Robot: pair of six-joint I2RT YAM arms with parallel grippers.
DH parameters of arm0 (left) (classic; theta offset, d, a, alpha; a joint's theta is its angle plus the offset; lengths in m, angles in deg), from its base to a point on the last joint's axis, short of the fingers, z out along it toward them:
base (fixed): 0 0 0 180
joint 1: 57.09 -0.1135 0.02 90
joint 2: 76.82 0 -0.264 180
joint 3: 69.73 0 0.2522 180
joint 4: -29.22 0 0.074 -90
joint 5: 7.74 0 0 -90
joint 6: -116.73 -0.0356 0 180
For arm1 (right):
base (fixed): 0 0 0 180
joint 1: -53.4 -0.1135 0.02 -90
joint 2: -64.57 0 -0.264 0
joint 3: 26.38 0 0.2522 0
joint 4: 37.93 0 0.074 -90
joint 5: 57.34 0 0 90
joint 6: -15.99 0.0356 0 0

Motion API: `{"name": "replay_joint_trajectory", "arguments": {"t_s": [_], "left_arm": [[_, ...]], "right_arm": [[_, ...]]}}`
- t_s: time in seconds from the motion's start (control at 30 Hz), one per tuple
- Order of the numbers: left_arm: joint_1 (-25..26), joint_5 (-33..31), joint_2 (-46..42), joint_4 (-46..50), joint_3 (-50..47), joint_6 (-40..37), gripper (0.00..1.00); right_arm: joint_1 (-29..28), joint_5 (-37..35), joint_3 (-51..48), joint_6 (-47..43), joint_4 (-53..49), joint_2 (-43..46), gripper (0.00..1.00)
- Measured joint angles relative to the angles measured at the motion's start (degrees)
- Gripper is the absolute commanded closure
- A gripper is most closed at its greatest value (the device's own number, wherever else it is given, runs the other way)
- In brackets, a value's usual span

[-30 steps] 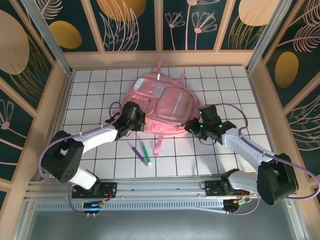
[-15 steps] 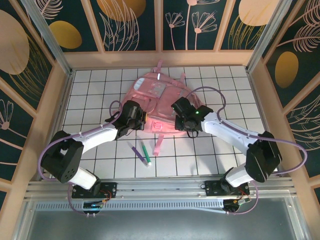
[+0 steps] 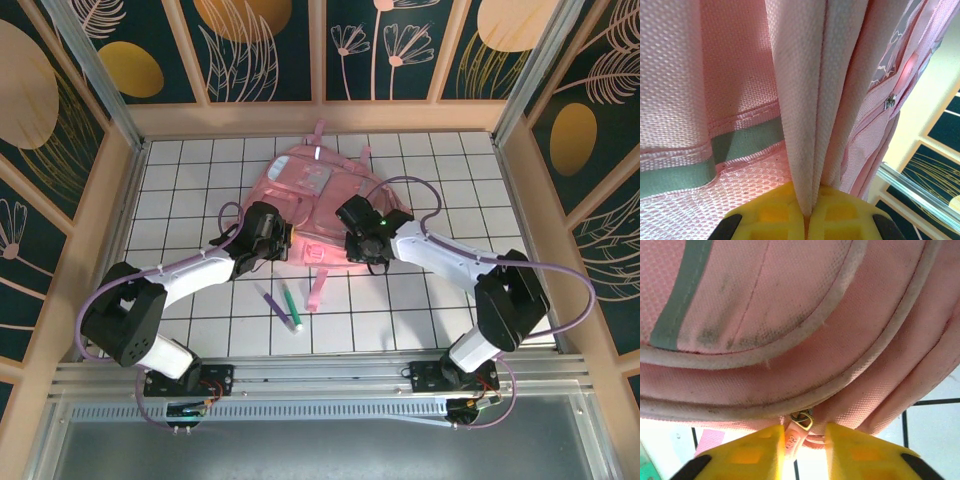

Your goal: Pack the student bag

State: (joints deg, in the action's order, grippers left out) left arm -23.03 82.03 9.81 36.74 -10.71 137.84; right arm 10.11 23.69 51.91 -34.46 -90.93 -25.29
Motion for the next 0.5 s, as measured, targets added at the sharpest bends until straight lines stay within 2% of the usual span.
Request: {"name": "replay_joint_trajectory", "arguments": {"t_s": [0.3, 0.5], "left_arm": [[0.0, 0.0, -0.2, -1.1, -0.9, 0.2, 1.0], [0.0, 0.0, -0.3, -1.3, -1.1, 0.2, 1.0]], "right_arm": [[0.0, 0.0, 0.1, 1.3, 1.4, -0.3, 0.89], [0.0, 0.1, 0.1, 1.2, 1.8, -0.3, 0.9]]}}
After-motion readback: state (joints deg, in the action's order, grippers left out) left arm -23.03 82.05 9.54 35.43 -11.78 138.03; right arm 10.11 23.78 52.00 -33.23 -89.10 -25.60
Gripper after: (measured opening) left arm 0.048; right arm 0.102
